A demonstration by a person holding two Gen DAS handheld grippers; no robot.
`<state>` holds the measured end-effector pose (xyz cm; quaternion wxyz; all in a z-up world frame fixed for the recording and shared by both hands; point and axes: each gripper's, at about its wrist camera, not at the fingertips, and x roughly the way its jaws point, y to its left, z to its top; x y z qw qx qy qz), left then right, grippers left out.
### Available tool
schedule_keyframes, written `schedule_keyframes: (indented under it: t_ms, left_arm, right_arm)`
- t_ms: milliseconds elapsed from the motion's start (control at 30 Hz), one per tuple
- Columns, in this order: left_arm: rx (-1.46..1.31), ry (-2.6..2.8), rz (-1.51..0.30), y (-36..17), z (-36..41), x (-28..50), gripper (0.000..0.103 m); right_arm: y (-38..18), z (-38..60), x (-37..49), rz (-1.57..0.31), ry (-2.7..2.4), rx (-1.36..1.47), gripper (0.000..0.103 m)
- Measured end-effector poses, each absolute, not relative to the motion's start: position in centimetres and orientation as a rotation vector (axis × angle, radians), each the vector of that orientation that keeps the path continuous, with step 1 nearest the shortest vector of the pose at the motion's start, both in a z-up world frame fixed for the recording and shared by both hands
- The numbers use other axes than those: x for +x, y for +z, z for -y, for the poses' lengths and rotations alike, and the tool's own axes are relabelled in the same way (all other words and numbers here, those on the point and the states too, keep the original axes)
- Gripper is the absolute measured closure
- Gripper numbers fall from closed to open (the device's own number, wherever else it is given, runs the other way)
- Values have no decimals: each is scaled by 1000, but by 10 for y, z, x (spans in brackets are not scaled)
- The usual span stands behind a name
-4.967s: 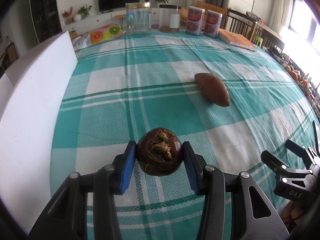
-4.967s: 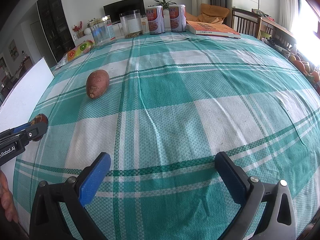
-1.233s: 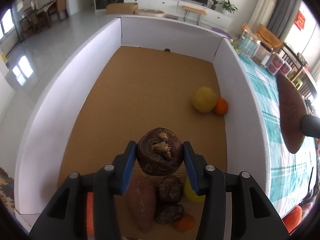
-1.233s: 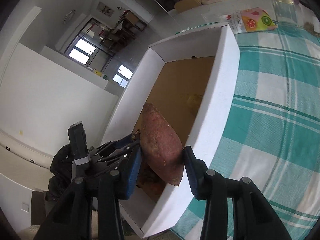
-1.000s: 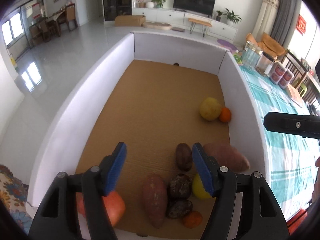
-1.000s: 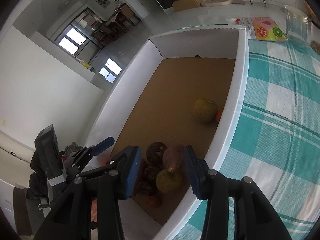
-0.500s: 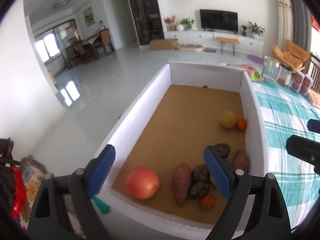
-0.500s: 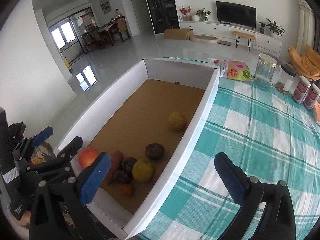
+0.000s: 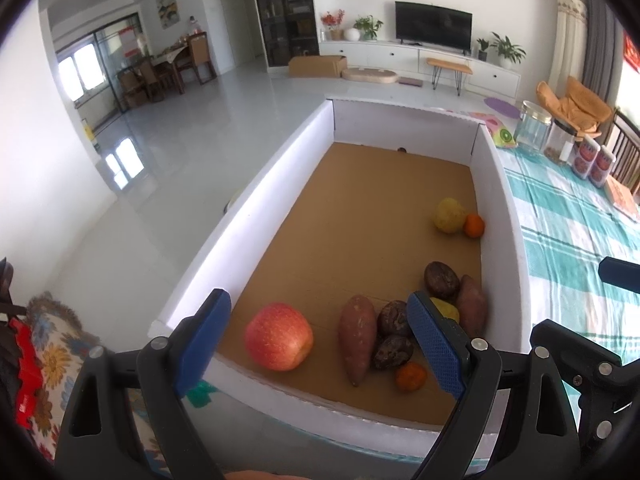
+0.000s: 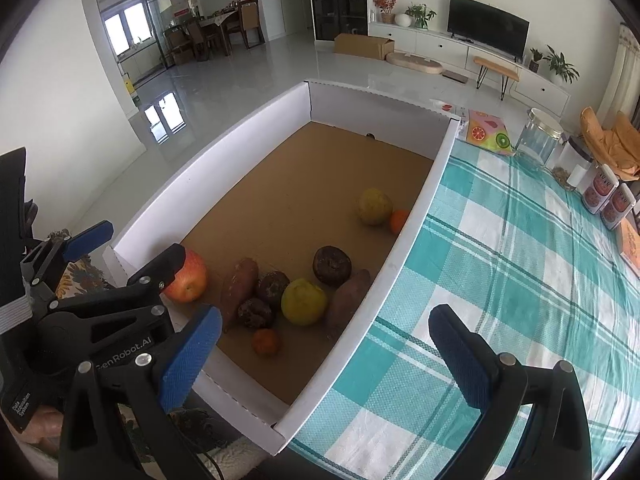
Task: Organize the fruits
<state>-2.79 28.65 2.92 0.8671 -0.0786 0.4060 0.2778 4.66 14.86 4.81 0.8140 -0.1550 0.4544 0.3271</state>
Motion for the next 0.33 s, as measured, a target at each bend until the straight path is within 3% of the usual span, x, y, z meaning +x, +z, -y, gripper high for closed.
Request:
schedule_keyframes:
  t_ms: [333]
  left_arm:
    - [-169, 560, -838, 27, -287, -31, 11]
  right_arm:
    - [42, -153, 47, -982, 697, -324, 0]
